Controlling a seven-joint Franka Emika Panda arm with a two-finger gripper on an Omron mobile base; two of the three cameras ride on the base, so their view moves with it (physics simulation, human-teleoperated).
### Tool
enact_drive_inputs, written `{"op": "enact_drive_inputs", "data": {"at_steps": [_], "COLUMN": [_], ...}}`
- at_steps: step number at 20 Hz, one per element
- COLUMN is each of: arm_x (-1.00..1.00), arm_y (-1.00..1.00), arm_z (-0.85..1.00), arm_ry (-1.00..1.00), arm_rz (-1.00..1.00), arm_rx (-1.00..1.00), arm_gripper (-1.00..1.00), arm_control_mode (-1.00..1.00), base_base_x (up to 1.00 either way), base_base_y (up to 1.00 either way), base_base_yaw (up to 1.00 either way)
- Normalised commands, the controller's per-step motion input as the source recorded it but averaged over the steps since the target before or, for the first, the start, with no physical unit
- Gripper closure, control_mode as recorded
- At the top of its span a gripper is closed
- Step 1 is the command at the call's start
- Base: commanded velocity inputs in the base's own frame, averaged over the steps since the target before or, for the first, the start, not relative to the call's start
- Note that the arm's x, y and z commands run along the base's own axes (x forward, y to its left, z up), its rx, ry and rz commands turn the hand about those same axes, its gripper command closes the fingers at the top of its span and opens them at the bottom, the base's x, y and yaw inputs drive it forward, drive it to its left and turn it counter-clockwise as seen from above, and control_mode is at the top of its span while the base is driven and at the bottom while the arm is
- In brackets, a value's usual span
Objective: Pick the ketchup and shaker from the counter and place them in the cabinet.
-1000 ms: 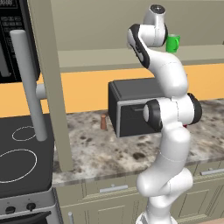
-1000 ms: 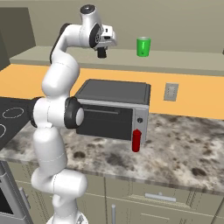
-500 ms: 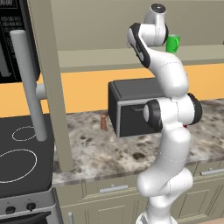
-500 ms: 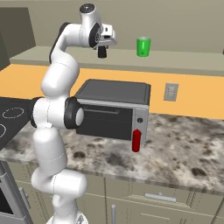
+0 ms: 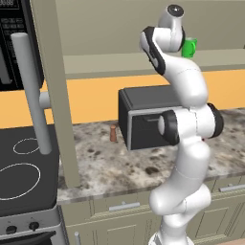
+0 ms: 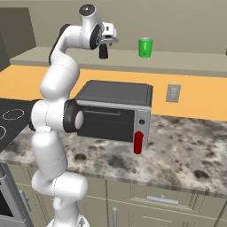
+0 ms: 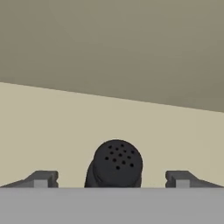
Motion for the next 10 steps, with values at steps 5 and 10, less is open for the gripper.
{"op": "enact_drive_inputs", "data": {"at_steps": [5, 10], "arm_x": [-0.28, -0.56], "arm_y": [-0.01, -0.24], "arm_z": [-0.01, 0.12], "arm_ry": [-0.24, -0.13], "arm_rz": [0.0, -0.01], "arm_rx": [0.0, 0.02], "arm_gripper": [-1.0, -1.0], "arm_control_mode": [-1.0, -1.0], "base_base_x": [0.0, 0.0], "base_base_y": [0.0, 0.0], "base_base_yaw": [0.0, 0.0]}}
